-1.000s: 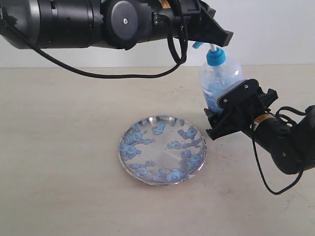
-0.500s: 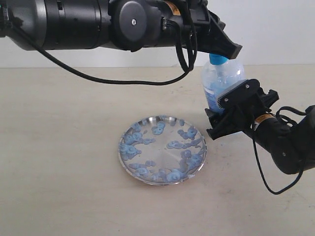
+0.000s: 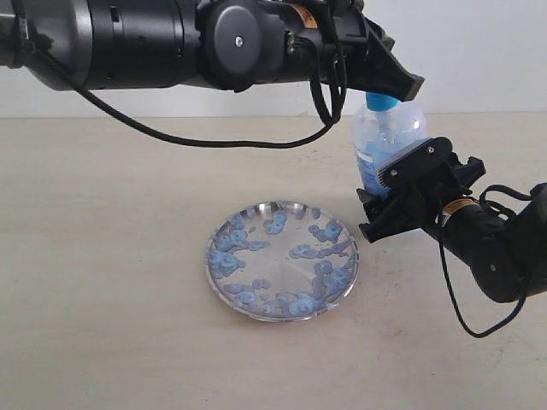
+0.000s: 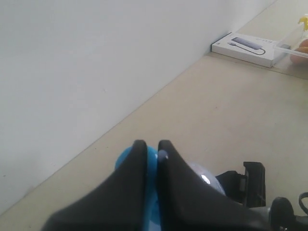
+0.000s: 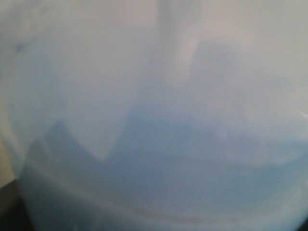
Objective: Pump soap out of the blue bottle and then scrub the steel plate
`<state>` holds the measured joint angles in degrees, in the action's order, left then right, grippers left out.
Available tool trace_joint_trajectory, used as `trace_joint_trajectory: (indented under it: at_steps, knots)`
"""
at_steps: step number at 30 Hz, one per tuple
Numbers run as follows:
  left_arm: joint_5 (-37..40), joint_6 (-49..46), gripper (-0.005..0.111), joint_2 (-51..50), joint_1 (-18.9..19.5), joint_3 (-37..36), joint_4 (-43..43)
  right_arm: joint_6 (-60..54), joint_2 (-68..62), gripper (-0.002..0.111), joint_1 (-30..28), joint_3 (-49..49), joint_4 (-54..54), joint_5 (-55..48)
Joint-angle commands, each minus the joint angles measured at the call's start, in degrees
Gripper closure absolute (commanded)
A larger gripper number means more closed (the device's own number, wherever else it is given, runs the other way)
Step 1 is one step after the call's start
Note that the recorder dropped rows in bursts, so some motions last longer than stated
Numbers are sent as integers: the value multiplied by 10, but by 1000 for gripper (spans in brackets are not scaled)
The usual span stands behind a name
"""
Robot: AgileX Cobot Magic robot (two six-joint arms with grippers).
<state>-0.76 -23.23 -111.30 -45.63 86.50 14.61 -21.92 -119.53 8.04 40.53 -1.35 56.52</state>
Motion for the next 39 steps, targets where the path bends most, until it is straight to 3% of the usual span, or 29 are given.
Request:
trace_joint_trajectory:
  at_steps: [1,15,24,25,29,31,34,39]
  knots:
    - [87,7,103,-41,-5,-12,35,-9,-5,107,-1,-4,-22,-32]
    - [99,-7,103,-71,-24,-12,41,-9,-5,107,-1,-4,-22,-32]
    - [-89,-9,103,-30,-24,-12,38,7,-5,107,-1,-4,-22,-32]
    - [-138,-9,103,-7,-24,-12,35,33,-5,107,-1,-4,-22,-32]
    - [-181,-8,103,39,-24,-14,35,65,-5,107,-1,-4,-22,-32]
    - [-218,1,103,77,-24,-45,35,87,-5,107,-1,-4,-22,-30]
    - [-346,9,103,161,-24,-172,43,132,-5,107,-1,-4,-22,-29]
    - [-442,4,103,300,-24,-379,115,139,-5,107,-1,-4,-22,-29]
